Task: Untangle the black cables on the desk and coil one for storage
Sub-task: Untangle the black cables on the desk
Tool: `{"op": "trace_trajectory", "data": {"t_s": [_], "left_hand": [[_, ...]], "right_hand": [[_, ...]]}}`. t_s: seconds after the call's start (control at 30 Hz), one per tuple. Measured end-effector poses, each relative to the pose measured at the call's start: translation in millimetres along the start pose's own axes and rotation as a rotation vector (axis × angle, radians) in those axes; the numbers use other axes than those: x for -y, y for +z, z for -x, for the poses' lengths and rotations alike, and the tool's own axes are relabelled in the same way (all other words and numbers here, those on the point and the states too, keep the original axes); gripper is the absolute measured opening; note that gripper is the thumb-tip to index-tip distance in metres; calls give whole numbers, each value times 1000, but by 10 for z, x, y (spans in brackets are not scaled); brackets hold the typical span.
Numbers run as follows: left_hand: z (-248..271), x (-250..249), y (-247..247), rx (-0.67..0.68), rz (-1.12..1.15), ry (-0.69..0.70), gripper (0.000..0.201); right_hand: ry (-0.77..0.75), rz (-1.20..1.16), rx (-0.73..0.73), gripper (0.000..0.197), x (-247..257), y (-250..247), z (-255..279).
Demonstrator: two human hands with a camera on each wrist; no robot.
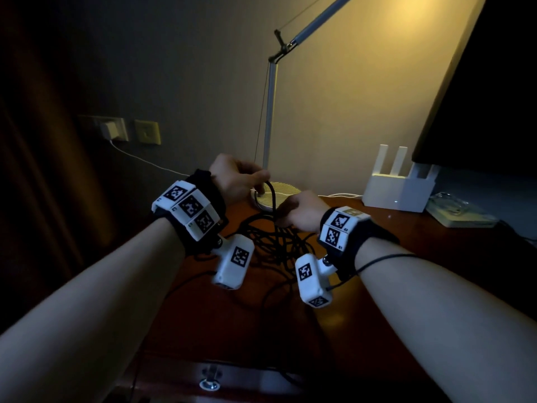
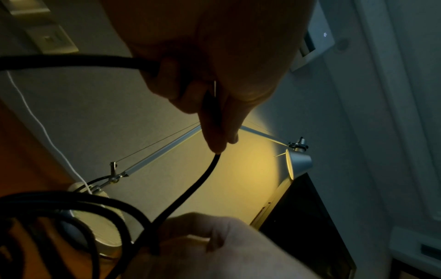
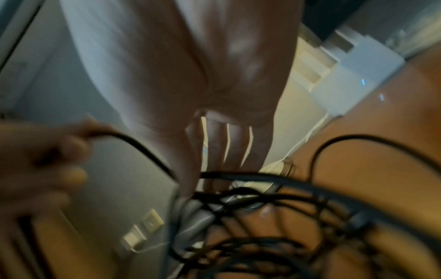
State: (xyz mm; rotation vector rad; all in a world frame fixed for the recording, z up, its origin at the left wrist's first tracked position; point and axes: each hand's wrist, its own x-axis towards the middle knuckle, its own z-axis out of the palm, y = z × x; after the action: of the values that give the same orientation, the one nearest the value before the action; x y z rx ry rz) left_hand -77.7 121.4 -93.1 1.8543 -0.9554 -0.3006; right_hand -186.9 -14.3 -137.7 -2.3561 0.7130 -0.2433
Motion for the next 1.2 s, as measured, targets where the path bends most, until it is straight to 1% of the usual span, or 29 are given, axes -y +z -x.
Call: {"op": "trace_trajectory", "data": {"t_s": [0.07,0.13,0.2,0.3,0.4,0.47,0.53,0.57,0.63,0.7,0.73,0.8,0.87,0.9,0.93,0.97,1.0,1.07,1.13,1.17,1.2], "left_hand": [[16,-63,-32,-6,16,30,13],[39,-111,-53,-9,40,72,13],[51,-130,-72,-34,78,107,13],[67,-111,-99,-80,127,124,15],[101,-96,-109,-90,175,139,10],[130,-118,-104,-83,212,161,9],[128,-136,-89,-77,183,178,11],[120,-140,-78,-74,173,186,11],[124,-158,-66,-54,164,189,13],[115,-153,-73,-21,136,171,17],[106,-145,-80,-10,103,152,23],[45,-94,-106,-27,-7,88,49],[-29,-36,-140,-129,-139,-32,77],[-42,-8,-149,-182,-218,-81,84],[-59,27,-151,-218,-293,-111,85],[-72,58,-144,-213,-351,-122,82],[-78,79,-130,-165,-388,-131,75],[-59,102,-62,-41,-507,-170,62],[-67,159,39,11,-690,-194,63],[-78,187,90,32,-734,-187,63],[-101,216,140,74,-734,-175,59]], "right_hand": [[2,50,14,19,-47,8,-3],[-8,71,-28,15,-85,39,11],[-2,116,-63,16,-95,53,26],[94,188,-115,21,-82,30,39],[153,177,-186,22,-50,-19,50],[112,50,-209,26,19,-46,76],[4,-104,-207,32,128,-83,118],[-47,-150,-182,33,191,-100,138],[-115,-200,-121,27,295,-109,121],[-115,-228,-117,15,353,-93,79],[-101,-256,-135,10,357,-92,57],[-35,-323,-191,11,346,-105,18],[56,-443,-226,16,324,-130,-9],[97,-522,-213,16,321,-144,-12],[127,-597,-183,13,317,-154,-25],[156,-650,-150,15,324,-158,-25],[178,-686,-124,18,328,-158,-29],[194,-725,-114,13,331,-149,-57],[221,-777,-108,11,340,-142,-64],[230,-781,-111,11,342,-148,-67],[227,-770,-118,11,340,-160,-77]]}}
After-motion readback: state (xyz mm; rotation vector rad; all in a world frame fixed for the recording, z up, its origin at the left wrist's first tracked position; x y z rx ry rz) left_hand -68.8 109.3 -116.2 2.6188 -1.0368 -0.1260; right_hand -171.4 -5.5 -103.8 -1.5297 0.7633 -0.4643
